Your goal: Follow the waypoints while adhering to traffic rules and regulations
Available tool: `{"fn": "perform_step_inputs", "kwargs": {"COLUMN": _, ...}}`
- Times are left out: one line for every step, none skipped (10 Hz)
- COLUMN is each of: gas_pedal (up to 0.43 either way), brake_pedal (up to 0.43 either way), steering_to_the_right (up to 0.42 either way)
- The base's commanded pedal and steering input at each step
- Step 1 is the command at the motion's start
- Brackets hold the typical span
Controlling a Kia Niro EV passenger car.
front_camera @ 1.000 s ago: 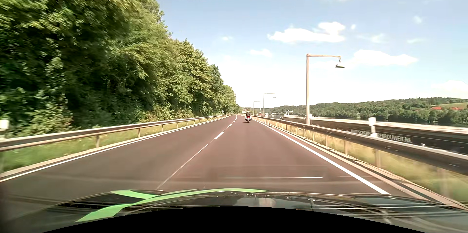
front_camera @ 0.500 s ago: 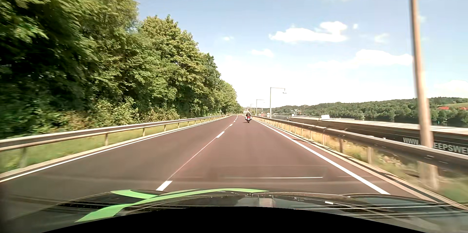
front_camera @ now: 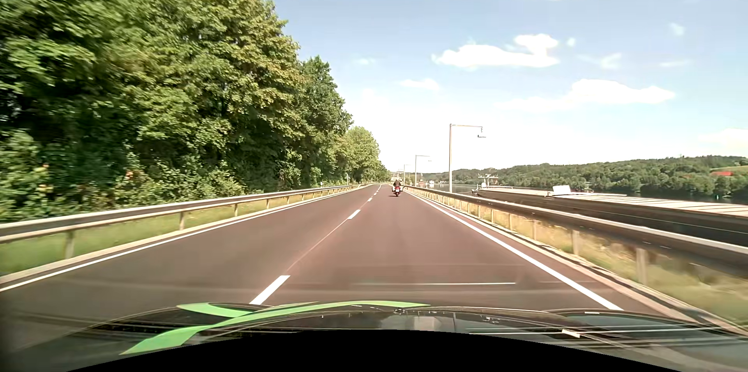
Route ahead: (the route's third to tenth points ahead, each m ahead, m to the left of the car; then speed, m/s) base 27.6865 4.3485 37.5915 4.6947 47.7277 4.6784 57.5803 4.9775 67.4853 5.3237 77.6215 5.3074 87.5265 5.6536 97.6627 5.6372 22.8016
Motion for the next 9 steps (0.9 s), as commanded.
{"fn": "perform_step_inputs", "kwargs": {"gas_pedal": 0.22, "brake_pedal": 0.0, "steering_to_the_right": -0.004}}
{"fn": "perform_step_inputs", "kwargs": {"gas_pedal": 0.209, "brake_pedal": 0.0, "steering_to_the_right": -0.004}}
{"fn": "perform_step_inputs", "kwargs": {"gas_pedal": 0.189, "brake_pedal": 0.0, "steering_to_the_right": -0.004}}
{"fn": "perform_step_inputs", "kwargs": {"gas_pedal": 0.177, "brake_pedal": 0.0, "steering_to_the_right": -0.004}}
{"fn": "perform_step_inputs", "kwargs": {"gas_pedal": 0.177, "brake_pedal": 0.0, "steering_to_the_right": -0.004}}
{"fn": "perform_step_inputs", "kwargs": {"gas_pedal": 0.177, "brake_pedal": 0.0, "steering_to_the_right": -0.004}}
{"fn": "perform_step_inputs", "kwargs": {"gas_pedal": 0.177, "brake_pedal": 0.0, "steering_to_the_right": -0.004}}
{"fn": "perform_step_inputs", "kwargs": {"gas_pedal": 0.177, "brake_pedal": 0.0, "steering_to_the_right": -0.004}}
{"fn": "perform_step_inputs", "kwargs": {"gas_pedal": 0.177, "brake_pedal": 0.0, "steering_to_the_right": -0.003}}
